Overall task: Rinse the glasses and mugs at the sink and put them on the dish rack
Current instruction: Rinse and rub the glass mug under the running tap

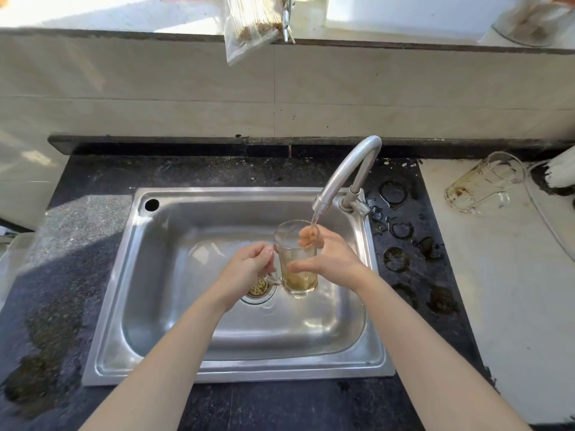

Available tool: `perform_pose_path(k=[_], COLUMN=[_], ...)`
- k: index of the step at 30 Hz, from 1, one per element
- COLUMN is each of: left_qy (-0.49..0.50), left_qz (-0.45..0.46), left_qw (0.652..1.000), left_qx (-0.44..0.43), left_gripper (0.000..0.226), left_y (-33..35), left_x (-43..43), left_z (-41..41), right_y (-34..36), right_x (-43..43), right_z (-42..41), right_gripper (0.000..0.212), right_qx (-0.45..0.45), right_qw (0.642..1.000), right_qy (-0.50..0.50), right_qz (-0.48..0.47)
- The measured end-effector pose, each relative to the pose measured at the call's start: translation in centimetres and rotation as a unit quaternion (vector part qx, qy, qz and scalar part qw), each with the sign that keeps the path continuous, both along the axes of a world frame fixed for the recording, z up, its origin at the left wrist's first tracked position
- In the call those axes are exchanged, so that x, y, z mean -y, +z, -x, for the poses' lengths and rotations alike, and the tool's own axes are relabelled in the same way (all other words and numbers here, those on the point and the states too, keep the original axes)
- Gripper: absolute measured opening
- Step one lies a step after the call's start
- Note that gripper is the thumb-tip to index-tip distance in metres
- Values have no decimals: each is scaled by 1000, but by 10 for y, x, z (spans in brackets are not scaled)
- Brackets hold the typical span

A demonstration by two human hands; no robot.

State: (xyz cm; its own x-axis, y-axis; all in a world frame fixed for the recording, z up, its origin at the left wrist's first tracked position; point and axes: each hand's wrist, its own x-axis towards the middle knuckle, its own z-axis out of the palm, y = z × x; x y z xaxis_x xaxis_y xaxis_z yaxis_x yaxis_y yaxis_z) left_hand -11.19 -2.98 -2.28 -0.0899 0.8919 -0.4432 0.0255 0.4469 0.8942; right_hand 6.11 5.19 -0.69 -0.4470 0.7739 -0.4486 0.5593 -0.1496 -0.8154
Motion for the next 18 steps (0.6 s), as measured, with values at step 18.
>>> perform_pose_path(k=[18], left_qy=[6], left_qz=[9], left_qw=[997], left_qx=[-71], left_gripper=[31], left_y=[-19], left_x=[-3], left_z=[-17], right_y=[-9], right_x=[8], right_z=[-2], right_gripper=[52], right_qx=[-8], right_qw=[998], right_qy=[-56], right_qz=[26])
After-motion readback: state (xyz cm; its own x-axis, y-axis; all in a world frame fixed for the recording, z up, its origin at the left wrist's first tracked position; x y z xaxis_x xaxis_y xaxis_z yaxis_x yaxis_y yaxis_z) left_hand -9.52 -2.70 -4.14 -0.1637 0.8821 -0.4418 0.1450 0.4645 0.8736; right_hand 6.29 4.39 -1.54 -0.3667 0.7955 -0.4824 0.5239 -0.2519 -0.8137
